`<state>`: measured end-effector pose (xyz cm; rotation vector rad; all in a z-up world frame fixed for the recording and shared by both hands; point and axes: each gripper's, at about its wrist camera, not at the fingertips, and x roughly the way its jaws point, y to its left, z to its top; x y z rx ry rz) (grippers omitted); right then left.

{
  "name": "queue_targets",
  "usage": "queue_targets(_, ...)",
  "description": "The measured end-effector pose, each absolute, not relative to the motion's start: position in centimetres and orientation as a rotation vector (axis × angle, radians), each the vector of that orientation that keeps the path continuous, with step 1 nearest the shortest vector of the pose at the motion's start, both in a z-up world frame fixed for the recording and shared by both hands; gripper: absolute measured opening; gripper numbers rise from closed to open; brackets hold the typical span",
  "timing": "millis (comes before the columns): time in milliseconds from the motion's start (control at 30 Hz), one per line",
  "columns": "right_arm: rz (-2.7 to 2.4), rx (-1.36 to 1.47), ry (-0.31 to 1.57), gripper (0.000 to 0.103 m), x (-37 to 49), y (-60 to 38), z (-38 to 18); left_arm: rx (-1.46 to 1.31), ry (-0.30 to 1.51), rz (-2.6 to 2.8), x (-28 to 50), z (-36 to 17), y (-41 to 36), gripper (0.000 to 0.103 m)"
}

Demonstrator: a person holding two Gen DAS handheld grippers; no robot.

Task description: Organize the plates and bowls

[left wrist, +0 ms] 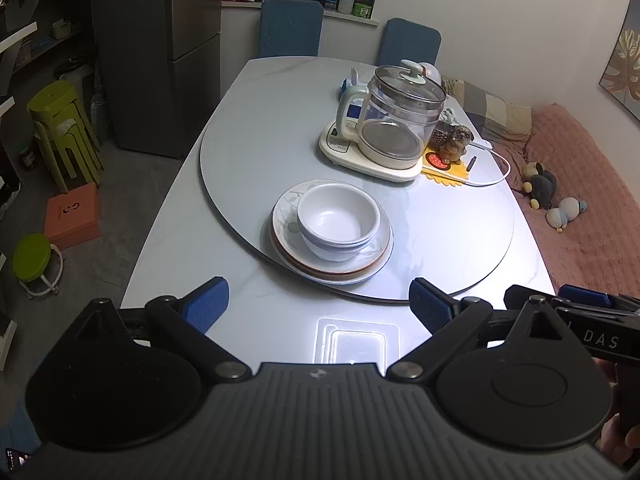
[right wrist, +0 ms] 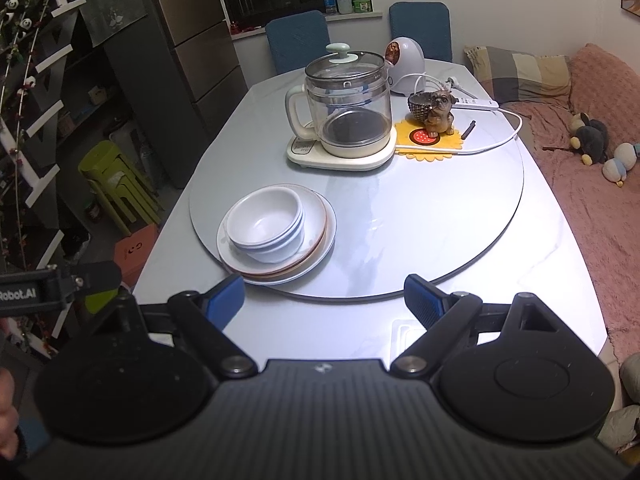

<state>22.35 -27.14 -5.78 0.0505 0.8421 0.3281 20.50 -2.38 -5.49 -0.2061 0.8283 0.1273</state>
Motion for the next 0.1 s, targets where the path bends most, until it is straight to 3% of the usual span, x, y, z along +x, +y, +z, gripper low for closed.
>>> queue_targets(100, 0.331, 0.047, 0.842, 0.088, 22.31, -26.98, -5.82, -0.207, 0.830, 0.125, 20.48, -5.49, -2.30, 0.098)
